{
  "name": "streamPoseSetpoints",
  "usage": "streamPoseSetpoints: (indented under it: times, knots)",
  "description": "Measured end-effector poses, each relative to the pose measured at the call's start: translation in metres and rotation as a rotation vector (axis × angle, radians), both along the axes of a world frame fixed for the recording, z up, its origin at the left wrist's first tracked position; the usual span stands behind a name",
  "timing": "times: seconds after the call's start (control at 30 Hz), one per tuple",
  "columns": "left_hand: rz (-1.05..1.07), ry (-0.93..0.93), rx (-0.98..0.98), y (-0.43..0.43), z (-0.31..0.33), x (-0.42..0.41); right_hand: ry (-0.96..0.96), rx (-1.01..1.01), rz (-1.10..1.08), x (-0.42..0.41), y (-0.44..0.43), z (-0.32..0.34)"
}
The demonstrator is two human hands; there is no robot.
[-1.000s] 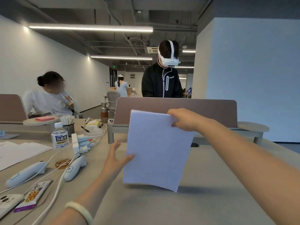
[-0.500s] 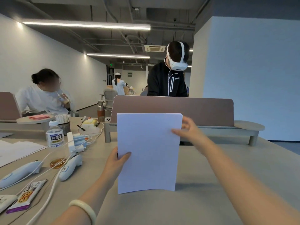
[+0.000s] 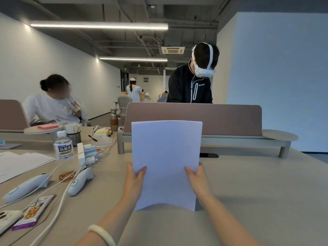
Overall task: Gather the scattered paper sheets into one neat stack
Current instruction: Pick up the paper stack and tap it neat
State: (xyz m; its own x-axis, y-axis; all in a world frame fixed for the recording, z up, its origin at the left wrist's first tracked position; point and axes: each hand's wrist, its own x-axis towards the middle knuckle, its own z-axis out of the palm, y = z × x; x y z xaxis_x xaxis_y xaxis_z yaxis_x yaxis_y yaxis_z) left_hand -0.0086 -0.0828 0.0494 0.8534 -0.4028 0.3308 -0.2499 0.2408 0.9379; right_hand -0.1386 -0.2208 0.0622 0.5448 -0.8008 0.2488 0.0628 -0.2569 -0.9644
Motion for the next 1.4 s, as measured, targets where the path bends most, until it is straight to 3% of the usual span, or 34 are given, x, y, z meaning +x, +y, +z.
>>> streamPoseSetpoints:
  times: [0.17, 0.33, 0.47, 0.57, 0.67, 0.73, 0.8, 0.9, 0.97, 1.2, 1.3, 1.4]
  knots:
    - [0.004, -0.004, 0.025, -0.001, -0.004, 0.002, 0.003, 0.037, 0.026, -0.002, -0.004, -0.005]
    - [-0.005, 0.018, 0.055, 0.002, -0.010, 0.000, 0.145, 0.035, 0.066, -0.009, -0.001, -0.032]
    - [-0.041, 0.068, 0.021, -0.001, -0.011, 0.005, 0.173, -0.033, 0.015, -0.011, -0.009, -0.015]
    - [-0.061, 0.113, -0.006, 0.004, -0.008, 0.010, 0.291, -0.250, 0.027, -0.018, -0.022, 0.026]
    - [0.234, 0.120, 0.106, 0.019, 0.004, 0.029, 0.534, -0.605, 0.048, -0.027, -0.030, 0.075]
    - [0.385, 0.008, 0.202, 0.033, 0.015, 0.044, 0.667, -0.777, 0.088, -0.026, -0.029, 0.100]
    - [0.322, -0.126, 0.220, 0.040, 0.022, 0.054, 0.805, -0.931, 0.120, -0.023, -0.023, 0.114]
    - [-0.056, -0.123, 0.215, 0.046, 0.017, 0.054, 0.921, -1.052, 0.142, -0.015, -0.016, 0.117]
    - [-0.173, -0.061, 0.194, 0.049, 0.007, 0.052, 0.933, -1.034, 0.175, -0.012, -0.017, 0.110]
    - [-0.175, 0.032, 0.153, 0.050, -0.011, 0.047, 0.753, -0.852, 0.133, -0.026, -0.029, 0.100]
    - [-0.182, 0.060, 0.151, 0.049, -0.010, 0.047, 0.520, -0.541, 0.069, -0.053, -0.048, 0.094]
    - [-0.180, 0.072, 0.148, 0.048, -0.010, 0.048, 0.272, -0.144, 0.139, -0.072, -0.058, 0.055]
